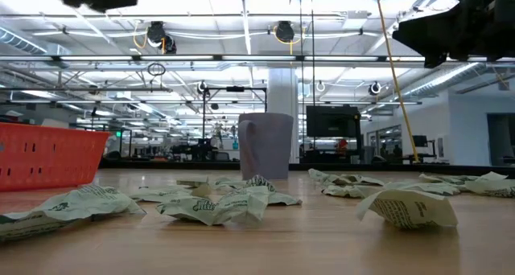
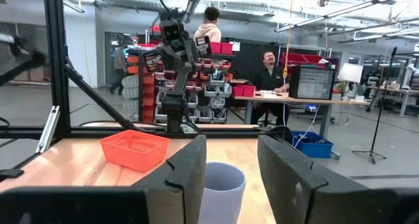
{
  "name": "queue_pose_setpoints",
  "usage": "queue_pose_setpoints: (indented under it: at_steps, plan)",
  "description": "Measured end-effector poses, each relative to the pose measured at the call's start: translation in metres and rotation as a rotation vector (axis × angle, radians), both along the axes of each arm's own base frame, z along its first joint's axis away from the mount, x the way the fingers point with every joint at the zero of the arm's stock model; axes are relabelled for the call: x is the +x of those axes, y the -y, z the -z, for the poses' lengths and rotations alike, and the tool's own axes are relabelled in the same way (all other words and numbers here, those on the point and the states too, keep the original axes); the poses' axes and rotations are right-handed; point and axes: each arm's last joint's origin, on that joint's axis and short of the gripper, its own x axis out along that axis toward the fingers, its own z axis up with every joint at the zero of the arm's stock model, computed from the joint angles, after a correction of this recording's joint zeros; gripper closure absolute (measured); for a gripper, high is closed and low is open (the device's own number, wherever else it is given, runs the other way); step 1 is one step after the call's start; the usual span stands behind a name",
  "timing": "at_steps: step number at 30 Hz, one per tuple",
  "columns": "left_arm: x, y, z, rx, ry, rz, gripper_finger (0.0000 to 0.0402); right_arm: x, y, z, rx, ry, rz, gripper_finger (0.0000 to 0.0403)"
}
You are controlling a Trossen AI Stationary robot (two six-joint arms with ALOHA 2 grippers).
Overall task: Pick and place Stevia / Truvia into bins
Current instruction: Put the green stevia packet into the orange basket
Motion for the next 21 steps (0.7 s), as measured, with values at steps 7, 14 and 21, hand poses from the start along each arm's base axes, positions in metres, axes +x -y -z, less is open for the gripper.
queue_pose_setpoints:
  at_steps: [7, 14, 21]
  plan:
    - [0.065, 0.014, -0.001, -0.061, -0.205, -0.02, 0.0286, 0.003, -0.001, -0.005, -0.064, 0.038, 0.016, 0.0273]
    - [0.115, 0.025, 0.009, -0.28, -0.059, -0.062, 0.0286, 0.005, -0.001, -0.005, -0.174, 0.017, 0.038, 0.0273]
    - [0.13, 0.028, 0.011, -0.237, 0.009, -0.04, 0.0286, 0.007, -0.002, -0.003, -0.186, -0.002, 0.035, 0.0273]
